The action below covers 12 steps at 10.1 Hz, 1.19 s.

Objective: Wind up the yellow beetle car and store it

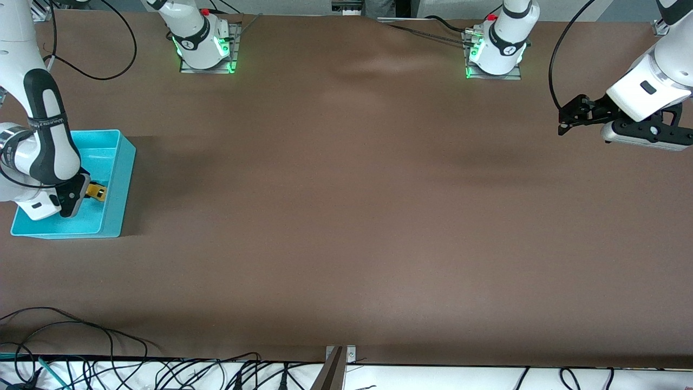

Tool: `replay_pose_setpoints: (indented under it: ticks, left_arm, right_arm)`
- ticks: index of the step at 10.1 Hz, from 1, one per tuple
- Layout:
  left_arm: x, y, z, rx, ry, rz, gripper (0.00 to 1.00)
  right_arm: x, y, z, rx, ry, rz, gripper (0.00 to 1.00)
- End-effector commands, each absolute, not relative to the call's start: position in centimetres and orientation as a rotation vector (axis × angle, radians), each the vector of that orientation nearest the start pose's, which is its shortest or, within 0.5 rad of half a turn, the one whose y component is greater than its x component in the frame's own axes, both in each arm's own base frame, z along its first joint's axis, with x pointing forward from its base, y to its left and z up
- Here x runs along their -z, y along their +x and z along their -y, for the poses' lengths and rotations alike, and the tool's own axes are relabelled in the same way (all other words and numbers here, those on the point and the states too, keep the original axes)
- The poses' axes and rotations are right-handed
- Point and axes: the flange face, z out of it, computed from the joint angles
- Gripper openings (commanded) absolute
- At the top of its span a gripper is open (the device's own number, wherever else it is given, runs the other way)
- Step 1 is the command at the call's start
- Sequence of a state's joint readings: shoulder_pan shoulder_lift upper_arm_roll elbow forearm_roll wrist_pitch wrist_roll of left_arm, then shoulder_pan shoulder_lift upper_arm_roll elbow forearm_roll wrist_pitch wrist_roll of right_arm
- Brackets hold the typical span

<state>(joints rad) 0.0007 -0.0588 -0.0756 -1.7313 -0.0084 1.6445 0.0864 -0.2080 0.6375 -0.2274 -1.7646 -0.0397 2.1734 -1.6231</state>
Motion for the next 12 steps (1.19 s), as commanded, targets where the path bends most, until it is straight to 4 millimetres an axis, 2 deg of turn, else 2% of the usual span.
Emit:
replay_pose_setpoints:
  ticks: [1,2,4,5,7,9,10,12]
  left_arm:
    - [-58.9,53.6,4.4,-0.041,-3.147,-0.277,1.0]
    - [-58.9,53.6,4.3,-0.039,-3.147,-0.277,1.0]
    - [-59.0,53.6,4.7,-0.036,-3.147,-0.285,1.0]
    - [-58.9,53.6,4.6,-0.041,-3.147,-0.282,1.0]
    - [-58.9,53.5,4.8,-0.039,-3.147,-0.275,1.0]
    - [-58.9,53.5,4.7,-0.039,-3.148,-0.273,1.0]
    - [-58.9,53.5,4.8,-0.039,-3.146,-0.277,1.0]
    - [-58.9,53.5,4.8,-0.039,-3.147,-0.277,1.0]
  right_arm:
    - [-19.2,58.8,26.4,-0.385,-2.461,1.768,1.0]
    - [-20.5,59.8,26.5,-0.353,-2.487,1.766,1.0]
    - [-24.2,62.5,24.6,-0.335,-2.513,1.731,1.0]
    - [-26.5,63.6,23.8,-0.353,-2.538,1.677,1.0]
    - [-32.1,66.1,21.0,-0.351,-2.613,1.599,1.0]
    - [-37.3,66.6,18.1,-0.324,-2.714,1.47,1.0]
    - [-40.9,66.5,15.9,-0.29,-2.777,1.399,1.0]
    - [-46.6,65.7,12.3,-0.235,-2.869,1.27,1.0]
